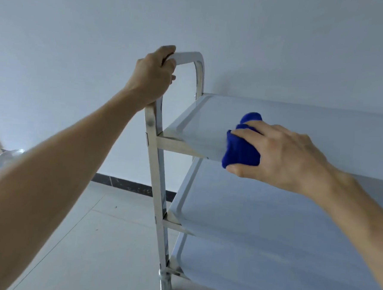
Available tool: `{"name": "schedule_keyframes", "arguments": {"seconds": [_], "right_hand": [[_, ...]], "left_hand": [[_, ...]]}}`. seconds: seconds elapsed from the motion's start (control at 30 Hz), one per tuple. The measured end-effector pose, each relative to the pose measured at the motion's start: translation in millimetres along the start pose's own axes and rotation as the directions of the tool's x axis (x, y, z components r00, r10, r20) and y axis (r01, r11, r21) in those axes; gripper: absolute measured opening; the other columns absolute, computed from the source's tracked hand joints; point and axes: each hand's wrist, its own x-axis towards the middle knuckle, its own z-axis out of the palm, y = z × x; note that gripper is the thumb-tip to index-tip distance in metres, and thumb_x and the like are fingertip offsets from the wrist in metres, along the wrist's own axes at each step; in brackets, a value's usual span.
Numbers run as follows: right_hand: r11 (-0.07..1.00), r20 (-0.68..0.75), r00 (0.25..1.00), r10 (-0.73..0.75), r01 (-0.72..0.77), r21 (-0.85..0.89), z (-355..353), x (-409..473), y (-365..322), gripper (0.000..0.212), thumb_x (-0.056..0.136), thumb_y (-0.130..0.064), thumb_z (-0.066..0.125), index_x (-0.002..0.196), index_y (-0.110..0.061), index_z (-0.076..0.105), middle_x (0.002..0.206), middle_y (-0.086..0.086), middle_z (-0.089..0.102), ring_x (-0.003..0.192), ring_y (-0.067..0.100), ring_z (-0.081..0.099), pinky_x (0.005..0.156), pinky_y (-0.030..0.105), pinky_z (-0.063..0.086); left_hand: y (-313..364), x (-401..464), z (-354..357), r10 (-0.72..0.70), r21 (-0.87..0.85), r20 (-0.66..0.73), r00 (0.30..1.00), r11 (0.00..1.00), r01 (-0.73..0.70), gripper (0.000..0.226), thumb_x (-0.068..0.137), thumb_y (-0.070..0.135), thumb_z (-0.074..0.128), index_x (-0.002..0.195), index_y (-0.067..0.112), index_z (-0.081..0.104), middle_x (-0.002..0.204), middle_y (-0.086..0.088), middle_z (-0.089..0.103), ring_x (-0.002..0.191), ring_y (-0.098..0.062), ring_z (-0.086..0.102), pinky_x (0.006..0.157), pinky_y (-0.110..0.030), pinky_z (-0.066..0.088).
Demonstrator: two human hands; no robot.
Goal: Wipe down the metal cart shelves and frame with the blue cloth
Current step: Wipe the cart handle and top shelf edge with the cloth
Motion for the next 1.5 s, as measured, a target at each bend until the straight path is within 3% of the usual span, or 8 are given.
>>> {"name": "schedule_keyframes", "arguments": {"seconds": [0.37, 0.47, 0.7, 0.83, 0.93, 1.07, 1.33, 1.5], "right_hand": [[0.997, -0.017, 0.998, -0.059, 0.058, -0.041, 16, 65, -92, 0.072, 0.081, -0.078, 0.043, 0.127, -0.023, 0.050, 0.129, 0.010, 0.056, 0.108, 0.041, 0.055, 0.089, 0.051, 0.046], [0.997, -0.020, 0.997, -0.071, 0.071, -0.008, 19, 65, -88, 0.070, 0.082, -0.076, 0.048, 0.133, -0.027, 0.045, 0.137, 0.006, 0.053, 0.111, 0.037, 0.056, 0.088, 0.047, 0.046], [0.999, -0.089, 0.995, 0.050, -0.052, -0.010, 7, -17, 21, 0.075, 0.066, -0.085, 0.042, 0.131, -0.048, 0.049, 0.139, -0.019, 0.052, 0.119, 0.019, 0.059, 0.083, 0.036, 0.052], [0.990, -0.145, 0.980, 0.140, -0.143, -0.014, -5, -64, 73, 0.072, 0.064, -0.087, 0.047, 0.125, -0.049, 0.057, 0.133, -0.024, 0.056, 0.112, 0.012, 0.063, 0.069, 0.032, 0.054], [0.989, -0.153, 0.978, 0.143, -0.146, -0.006, -4, -67, 76, 0.070, 0.064, -0.081, 0.056, 0.122, -0.042, 0.063, 0.129, -0.018, 0.061, 0.107, 0.016, 0.066, 0.068, 0.033, 0.055], [0.989, -0.203, 0.969, 0.139, -0.145, -0.012, -1, -64, 69, 0.066, 0.064, -0.076, 0.066, 0.119, -0.039, 0.066, 0.125, -0.016, 0.064, 0.101, 0.017, 0.067, 0.066, 0.032, 0.053], [0.977, -0.148, 0.973, 0.177, -0.192, -0.090, 5, -42, 36, 0.072, 0.068, -0.077, 0.057, 0.125, -0.035, 0.060, 0.131, -0.007, 0.059, 0.101, 0.030, 0.063, 0.083, 0.038, 0.051], [0.989, -0.227, 0.968, 0.106, -0.127, -0.080, 1, -50, 35, 0.067, 0.066, -0.074, 0.066, 0.120, -0.034, 0.065, 0.125, -0.007, 0.064, 0.090, 0.026, 0.066, 0.068, 0.035, 0.051]], "left_hand": [[3, -7, 7, 0.037, 0.151, -0.061, 0.997, 0.988, -0.027, 0.042, 0.102, 0.027, 0.035, 0.141, 0.022, 0.049, 0.130, -0.011, 0.058, 0.100, -0.029, 0.067, 0.095, -0.046, 0.052], [1, -8, 7, 0.041, 0.128, -0.047, 0.998, 0.991, -0.034, 0.041, 0.103, 0.025, 0.035, 0.141, 0.021, 0.048, 0.128, -0.010, 0.057, 0.090, -0.023, 0.070, 0.091, -0.045, 0.054], [-2, -9, 8, 0.098, 0.261, -0.058, 0.993, 0.962, -0.080, 0.041, 0.104, 0.024, 0.034, 0.143, 0.017, 0.045, 0.133, -0.015, 0.055, 0.116, -0.037, 0.053, 0.100, -0.046, 0.043], [2, -21, 12, 0.257, 0.699, -0.004, 0.966, 0.692, -0.181, 0.044, 0.099, 0.016, 0.043, 0.143, 0.010, 0.041, 0.157, -0.016, 0.027, 0.141, -0.041, 0.028, 0.116, -0.055, 0.017], [14, -56, 44, 0.430, 0.608, 0.180, 0.885, 0.658, -0.444, 0.047, 0.093, 0.013, 0.050, 0.140, 0.011, 0.048, 0.159, -0.009, 0.027, 0.146, -0.031, 0.025, 0.120, -0.049, 0.012], [25, -99, 95, 0.276, 0.330, 0.331, 0.902, 0.862, -0.385, 0.037, 0.101, 0.025, 0.042, 0.137, 0.021, 0.050, 0.150, 0.004, 0.043, 0.135, -0.020, 0.043, 0.111, -0.038, 0.031], [12, -93, 98, 0.157, 0.507, 0.465, 0.871, 0.760, -0.407, 0.041, 0.104, 0.038, 0.019, 0.133, 0.037, 0.048, 0.142, 0.019, 0.049, 0.131, -0.009, 0.045, 0.102, -0.033, 0.037], [3, -89, 86, 0.109, 0.512, 0.487, 0.866, 0.768, -0.385, 0.043, 0.103, 0.040, 0.017, 0.140, 0.045, 0.038, 0.147, 0.025, 0.041, 0.136, -0.005, 0.040, 0.102, -0.030, 0.039]]}}
